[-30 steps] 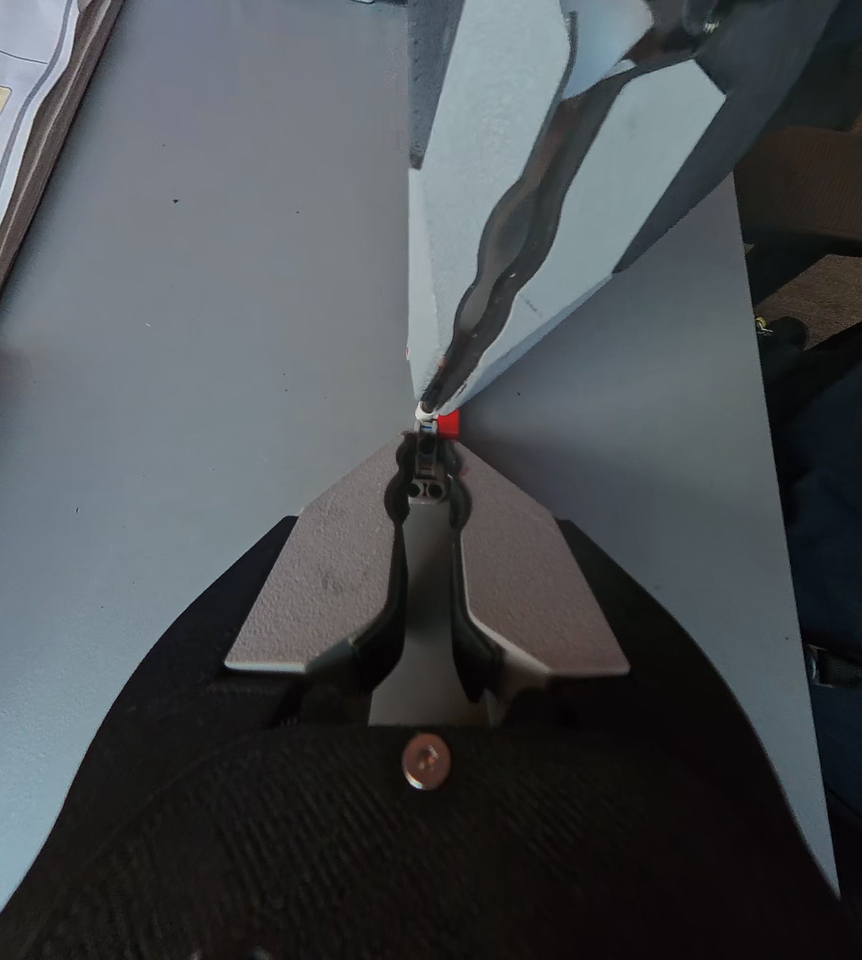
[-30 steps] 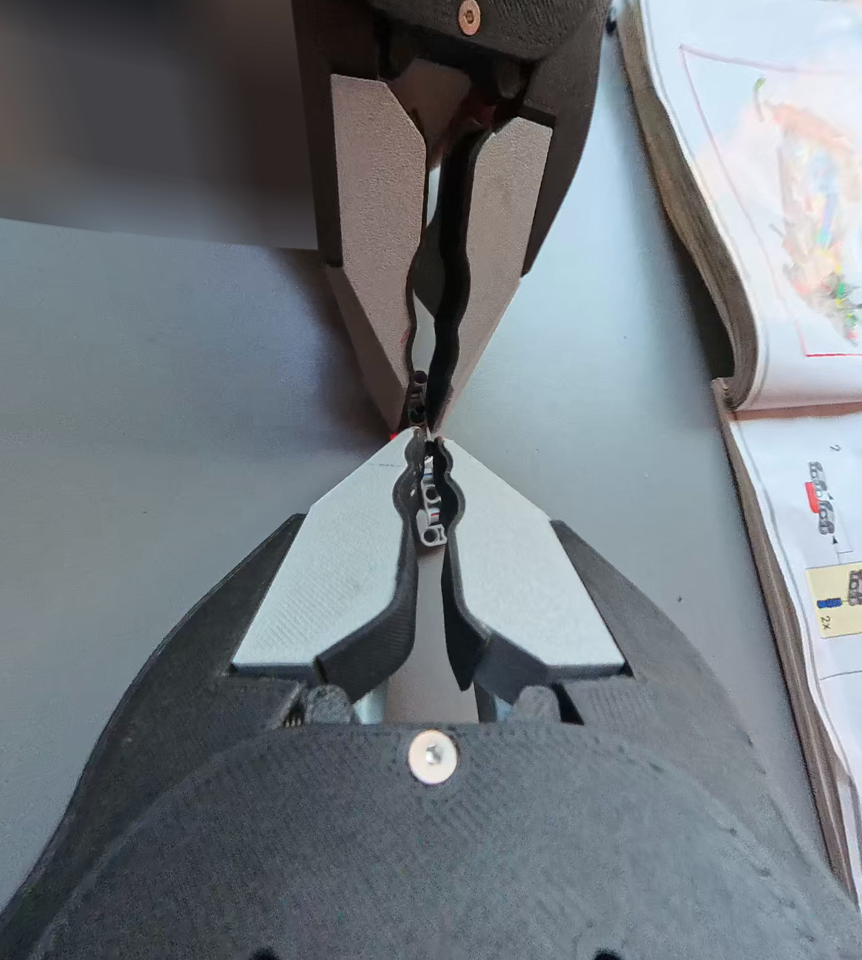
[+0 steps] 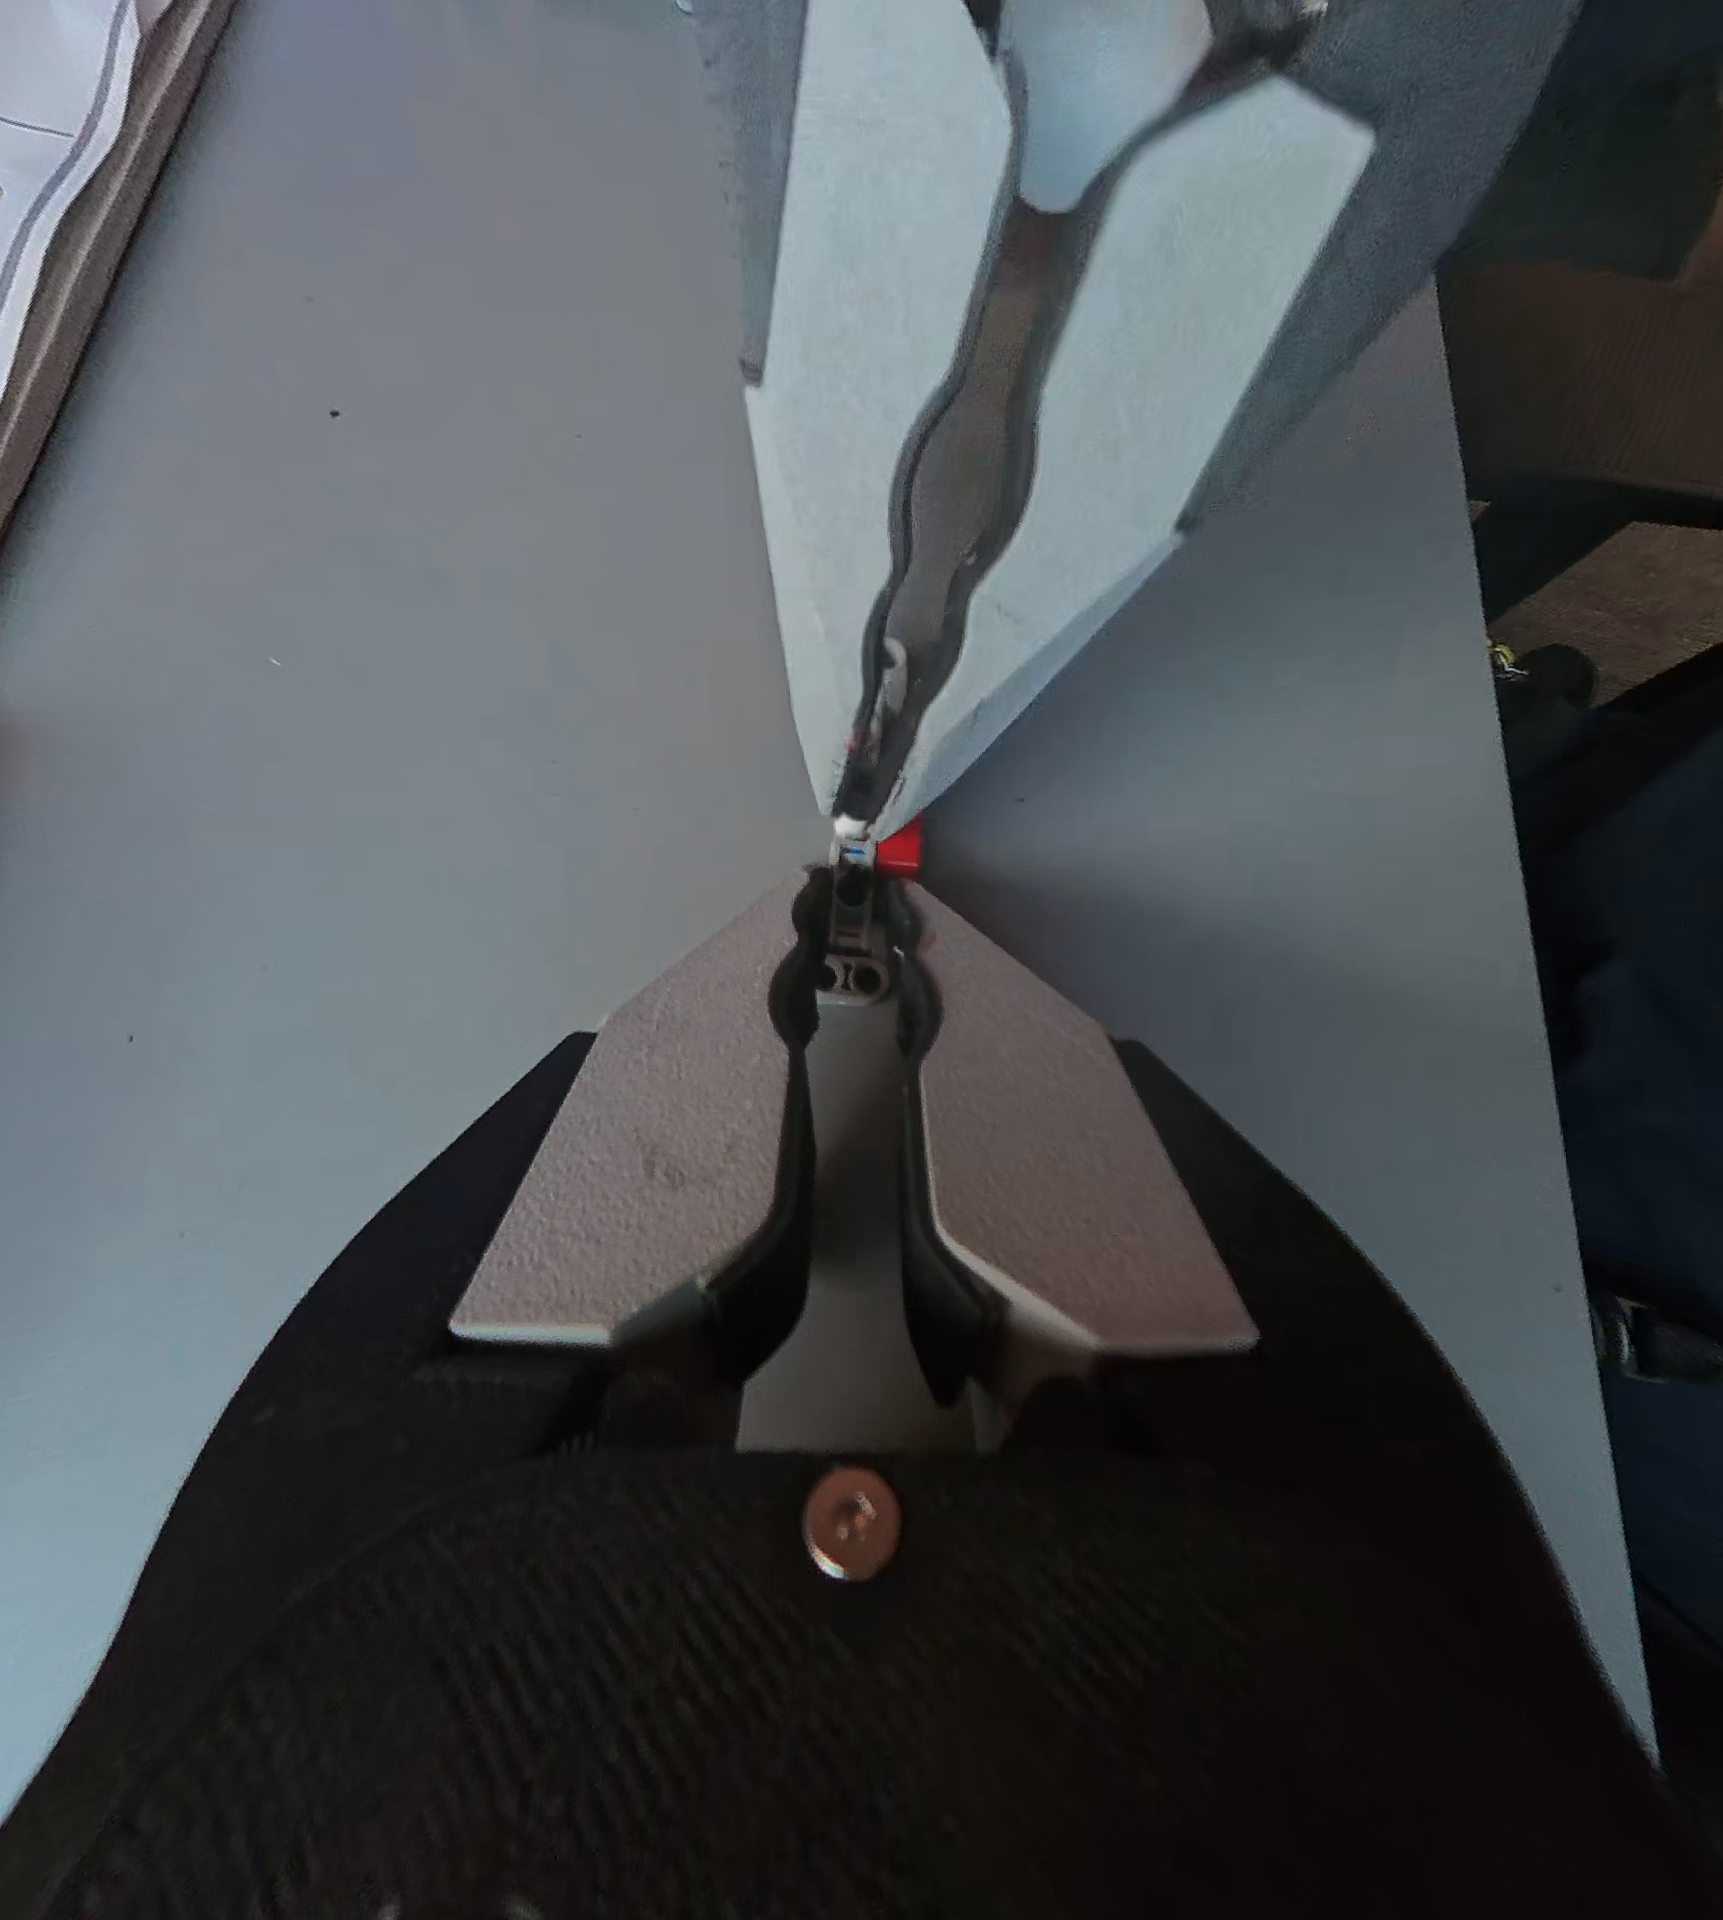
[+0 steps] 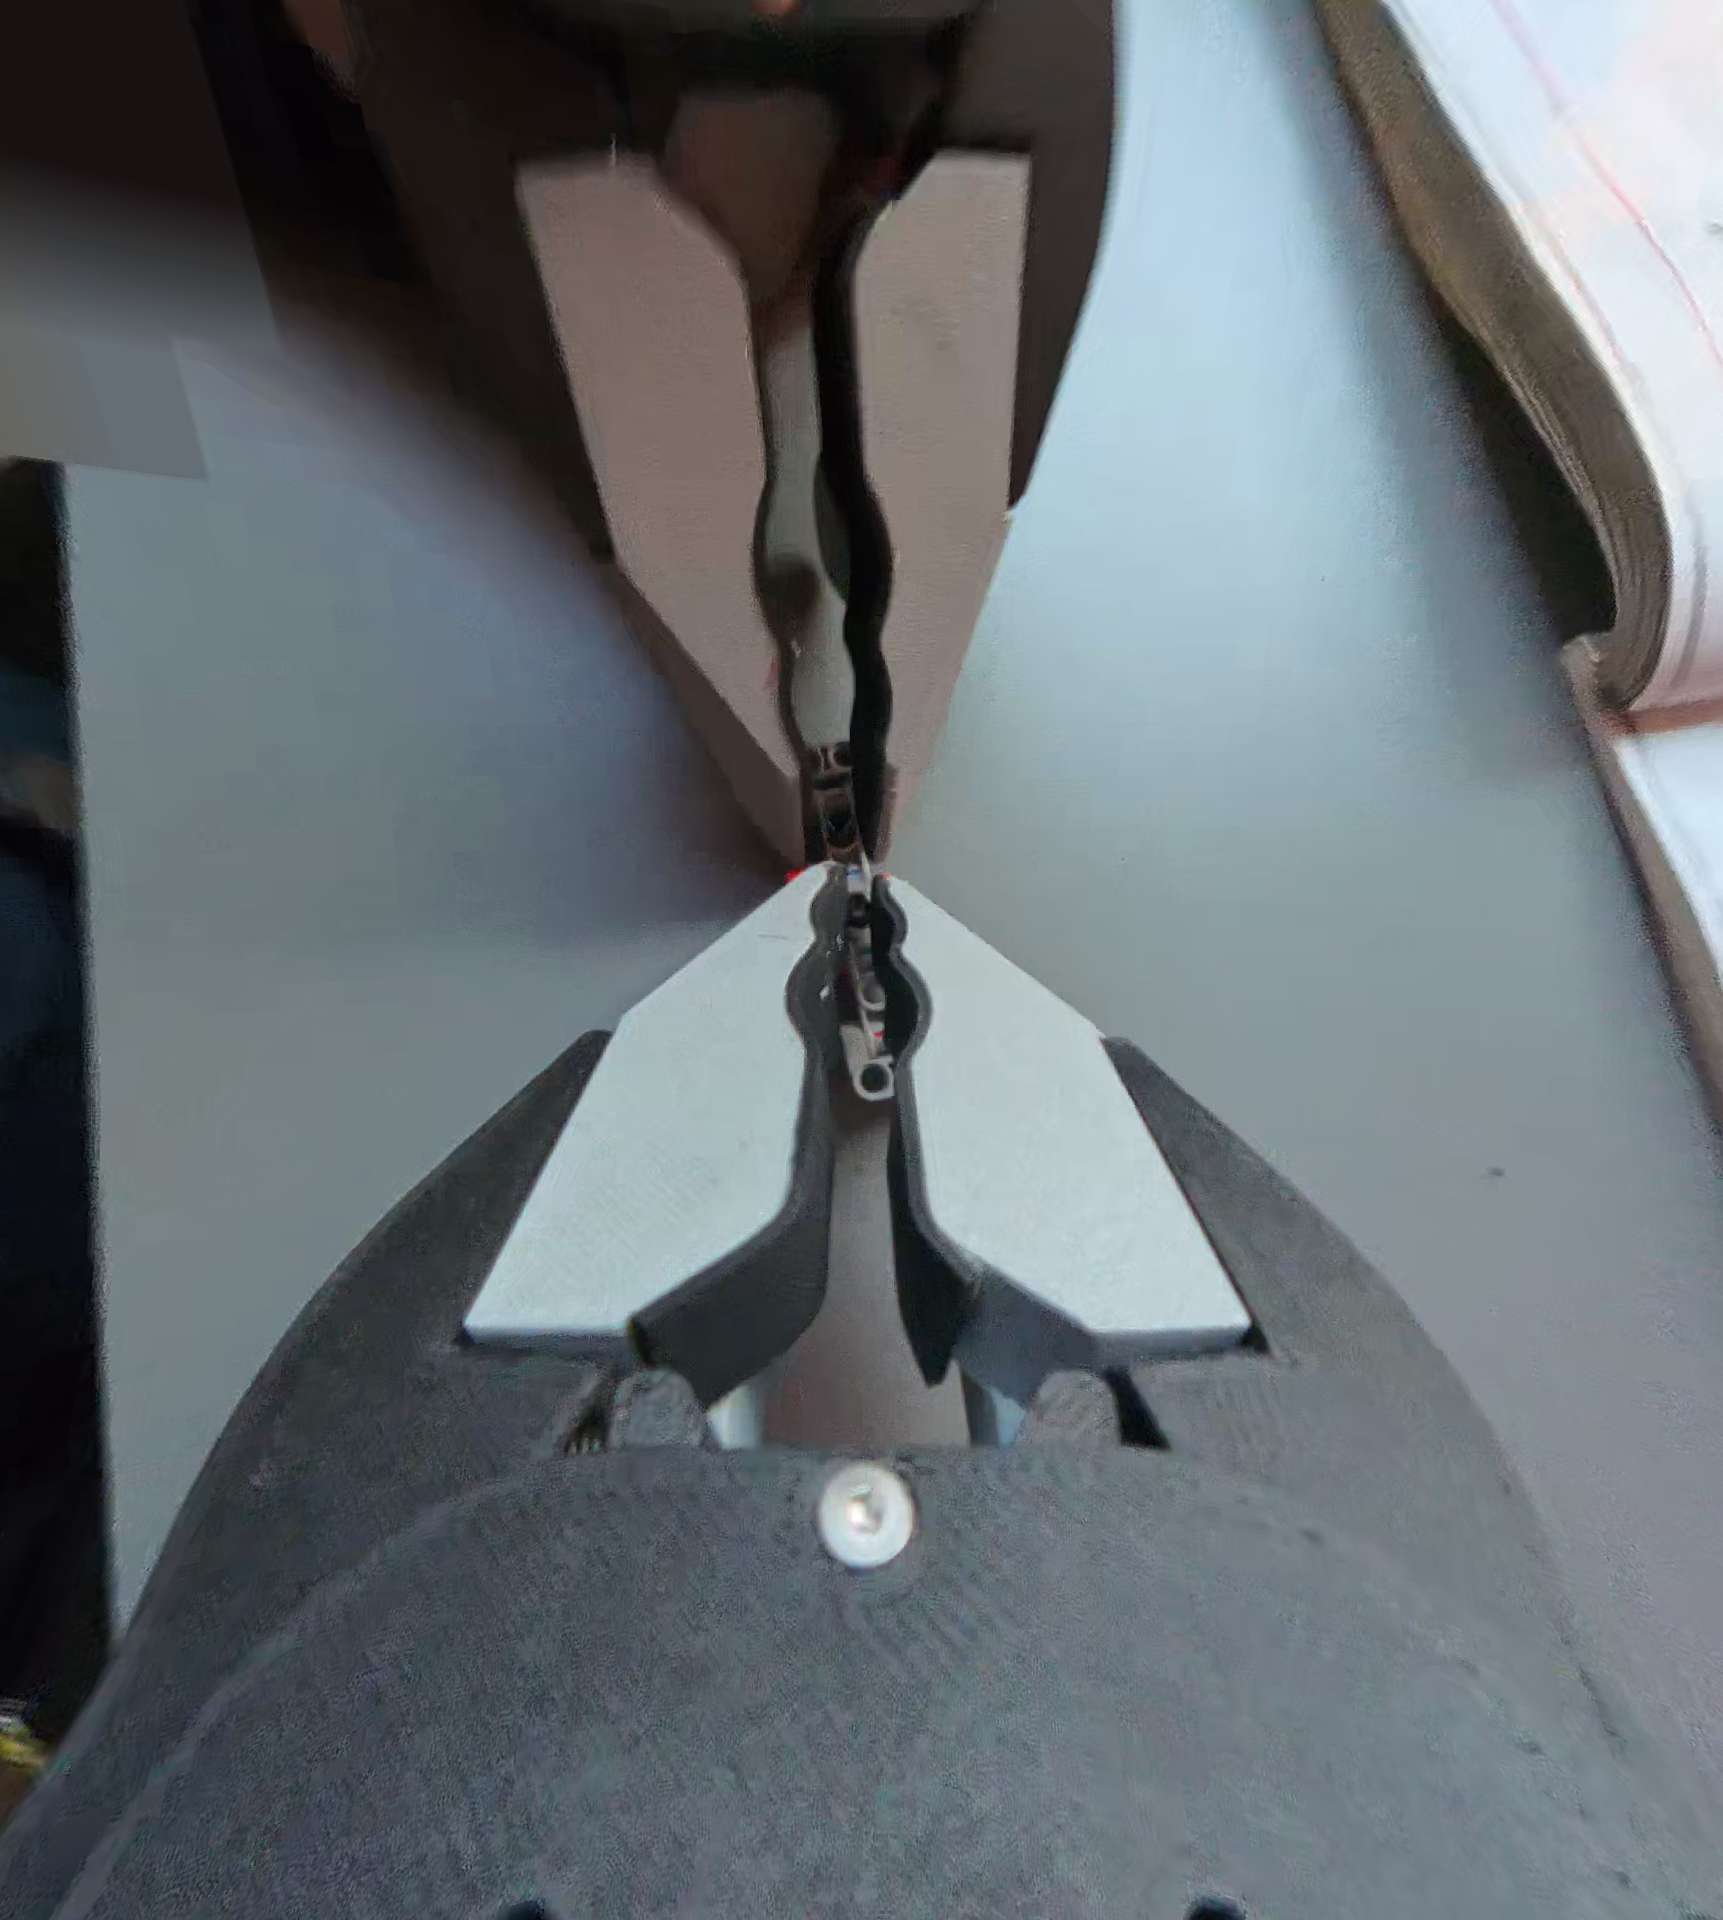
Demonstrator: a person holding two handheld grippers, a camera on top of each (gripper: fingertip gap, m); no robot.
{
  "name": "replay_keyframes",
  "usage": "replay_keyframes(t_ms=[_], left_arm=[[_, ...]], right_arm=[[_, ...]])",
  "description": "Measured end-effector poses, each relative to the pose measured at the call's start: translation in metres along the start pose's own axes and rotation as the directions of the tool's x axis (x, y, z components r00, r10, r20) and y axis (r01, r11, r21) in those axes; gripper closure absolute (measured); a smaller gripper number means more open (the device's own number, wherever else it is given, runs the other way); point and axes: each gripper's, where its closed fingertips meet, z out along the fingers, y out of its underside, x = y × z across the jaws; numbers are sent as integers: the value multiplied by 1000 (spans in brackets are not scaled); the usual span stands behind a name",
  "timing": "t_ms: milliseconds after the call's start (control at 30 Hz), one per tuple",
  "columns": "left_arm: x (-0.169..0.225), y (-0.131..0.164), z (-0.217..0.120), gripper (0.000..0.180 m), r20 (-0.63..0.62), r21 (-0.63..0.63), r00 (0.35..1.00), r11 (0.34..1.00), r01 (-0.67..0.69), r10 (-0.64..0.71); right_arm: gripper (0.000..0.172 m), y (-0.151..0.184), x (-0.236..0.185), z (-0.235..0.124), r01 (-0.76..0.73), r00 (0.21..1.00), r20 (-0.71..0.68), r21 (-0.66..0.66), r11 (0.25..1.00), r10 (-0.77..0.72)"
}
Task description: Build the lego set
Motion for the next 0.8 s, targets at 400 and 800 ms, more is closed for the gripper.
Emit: replay_keyframes(t_ms=[400, 800], left_arm=[[-1, 0, 0, 173, 1, -3, 1000, 1000, 3, -3], [-2, 0, 0, 175, 6, -1, 1000, 1000, 8, -8]], right_arm=[[172, -1, 1, -4, 86, 994, -60, -59, 995, -90], [172, -4, 3, -3, 80, 994, -74, -77, 994, -86]])
